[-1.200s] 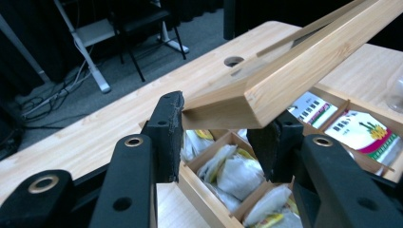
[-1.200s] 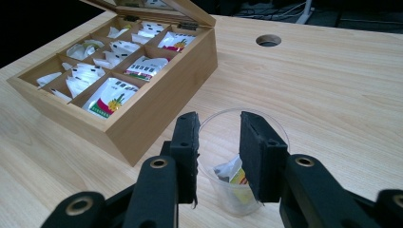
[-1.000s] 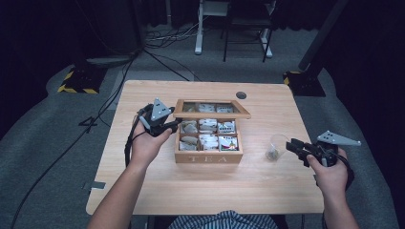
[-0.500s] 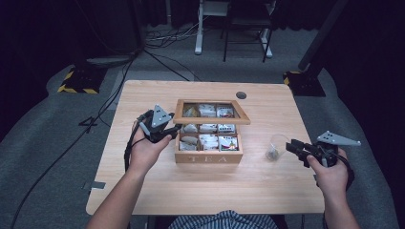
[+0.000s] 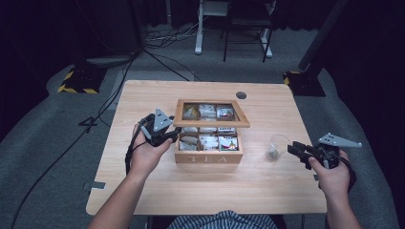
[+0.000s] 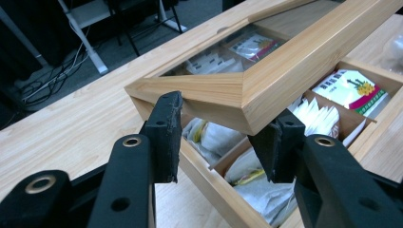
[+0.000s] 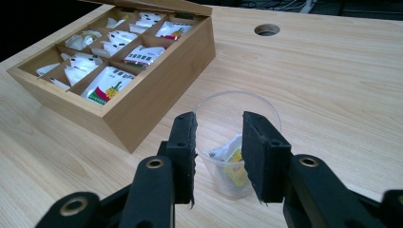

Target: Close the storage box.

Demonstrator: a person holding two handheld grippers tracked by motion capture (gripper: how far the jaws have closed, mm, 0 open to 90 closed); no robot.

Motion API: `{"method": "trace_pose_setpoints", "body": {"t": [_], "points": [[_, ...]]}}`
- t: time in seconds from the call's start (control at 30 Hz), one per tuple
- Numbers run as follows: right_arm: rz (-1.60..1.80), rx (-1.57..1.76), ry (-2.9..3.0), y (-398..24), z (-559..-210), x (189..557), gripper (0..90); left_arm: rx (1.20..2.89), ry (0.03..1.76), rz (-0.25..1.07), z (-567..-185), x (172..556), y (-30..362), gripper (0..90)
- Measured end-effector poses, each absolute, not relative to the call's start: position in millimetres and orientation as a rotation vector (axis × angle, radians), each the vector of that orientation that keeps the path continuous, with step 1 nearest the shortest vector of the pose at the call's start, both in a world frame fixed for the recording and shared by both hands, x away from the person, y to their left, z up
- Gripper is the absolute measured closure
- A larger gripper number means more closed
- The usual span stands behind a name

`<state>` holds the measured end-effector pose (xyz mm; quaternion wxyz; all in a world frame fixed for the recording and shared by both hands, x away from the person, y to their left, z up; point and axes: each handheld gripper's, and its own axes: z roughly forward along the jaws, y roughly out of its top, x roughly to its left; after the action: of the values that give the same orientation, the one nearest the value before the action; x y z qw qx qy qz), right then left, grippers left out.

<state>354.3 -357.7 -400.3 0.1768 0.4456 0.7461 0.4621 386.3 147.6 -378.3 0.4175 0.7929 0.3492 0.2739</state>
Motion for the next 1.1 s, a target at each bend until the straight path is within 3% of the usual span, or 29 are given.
{"method": "trace_pose_setpoints", "body": {"t": [1.1], "points": [[1.288,1.295,2.129,-374.3,-413.7,356.1,63.4,2.1,0.919,0.657,-410.4,373.4,137.5,46.1]]}}
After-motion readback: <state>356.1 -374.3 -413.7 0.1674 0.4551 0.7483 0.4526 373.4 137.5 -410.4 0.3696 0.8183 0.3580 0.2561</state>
